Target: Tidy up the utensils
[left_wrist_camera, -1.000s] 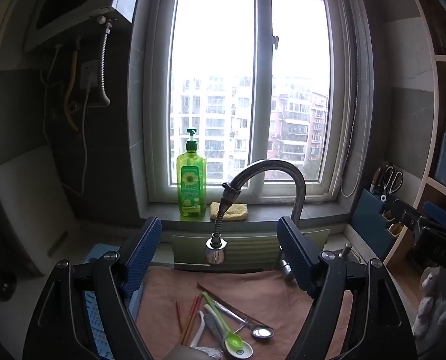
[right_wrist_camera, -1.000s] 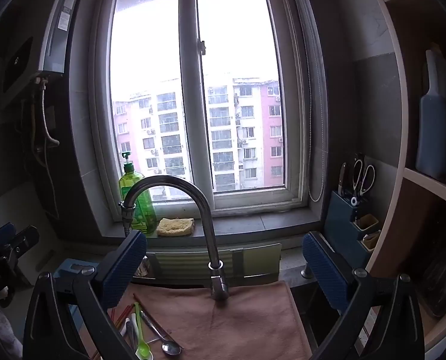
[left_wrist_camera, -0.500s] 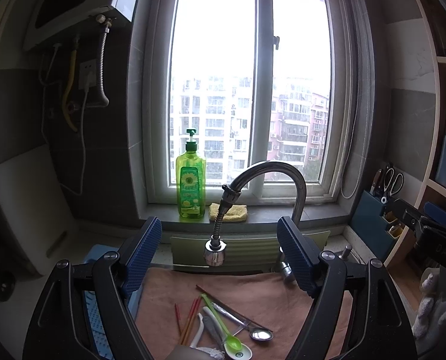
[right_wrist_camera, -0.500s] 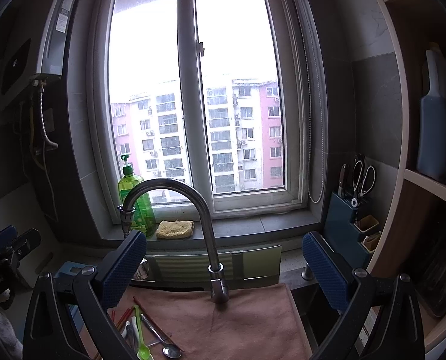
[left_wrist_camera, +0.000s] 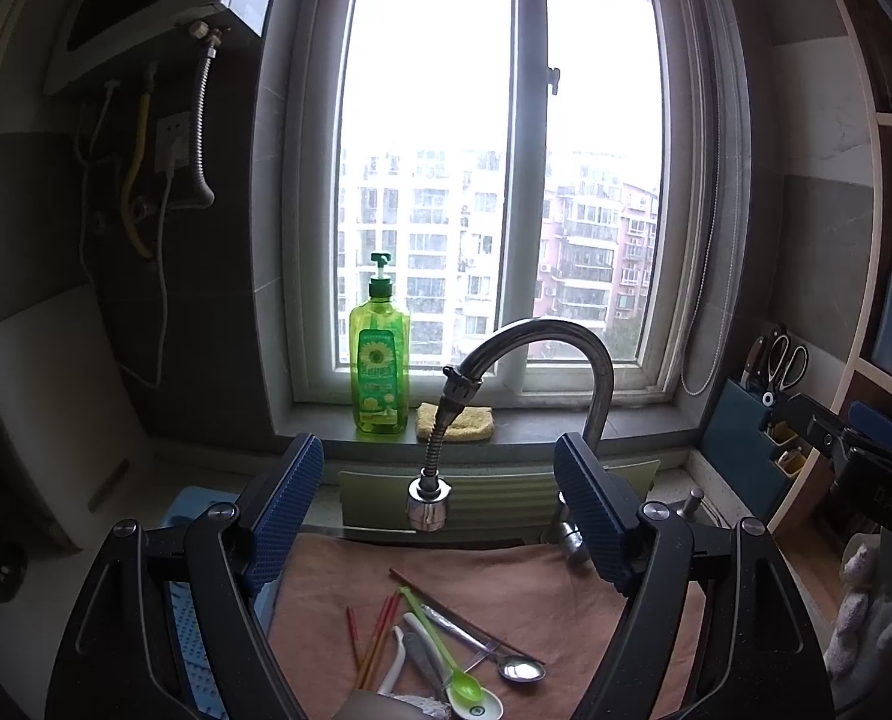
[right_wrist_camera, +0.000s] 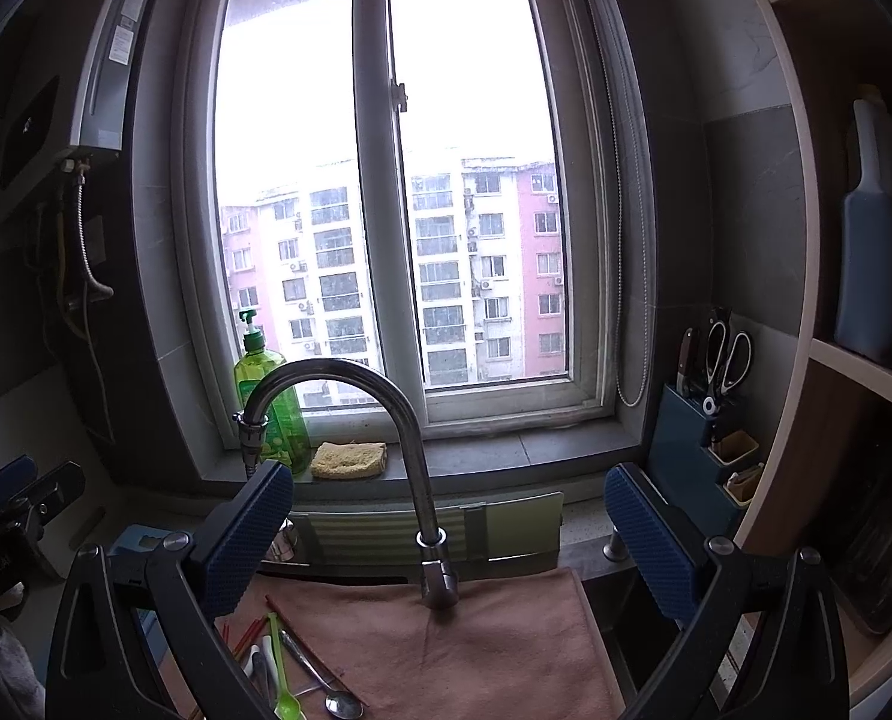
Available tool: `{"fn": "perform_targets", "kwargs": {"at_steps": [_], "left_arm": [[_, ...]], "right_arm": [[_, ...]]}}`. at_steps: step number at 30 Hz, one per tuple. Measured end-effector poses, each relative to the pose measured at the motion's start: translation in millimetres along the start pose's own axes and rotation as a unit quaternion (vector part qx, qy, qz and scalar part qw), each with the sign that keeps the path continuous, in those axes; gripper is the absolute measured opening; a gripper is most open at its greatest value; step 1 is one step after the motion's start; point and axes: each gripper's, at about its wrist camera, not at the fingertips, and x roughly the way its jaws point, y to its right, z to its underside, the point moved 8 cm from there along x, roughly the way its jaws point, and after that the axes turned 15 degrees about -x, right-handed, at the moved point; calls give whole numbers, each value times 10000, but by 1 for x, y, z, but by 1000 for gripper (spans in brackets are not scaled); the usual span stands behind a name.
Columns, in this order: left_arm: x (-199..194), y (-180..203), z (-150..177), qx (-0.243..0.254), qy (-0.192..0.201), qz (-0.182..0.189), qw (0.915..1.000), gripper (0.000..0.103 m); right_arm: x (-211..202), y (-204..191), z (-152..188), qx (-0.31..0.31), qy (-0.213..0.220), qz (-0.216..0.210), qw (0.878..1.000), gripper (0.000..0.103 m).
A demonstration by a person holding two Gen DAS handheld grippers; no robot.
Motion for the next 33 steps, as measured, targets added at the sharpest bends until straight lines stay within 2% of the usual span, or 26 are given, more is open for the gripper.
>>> {"fn": "perform_targets", "kwargs": {"at_steps": [33], "left_arm": [[11,-2,2,6,-134,18,9999,79]], "right_arm": [[9,-2,0,-38,-104,18,9999,102]]}}
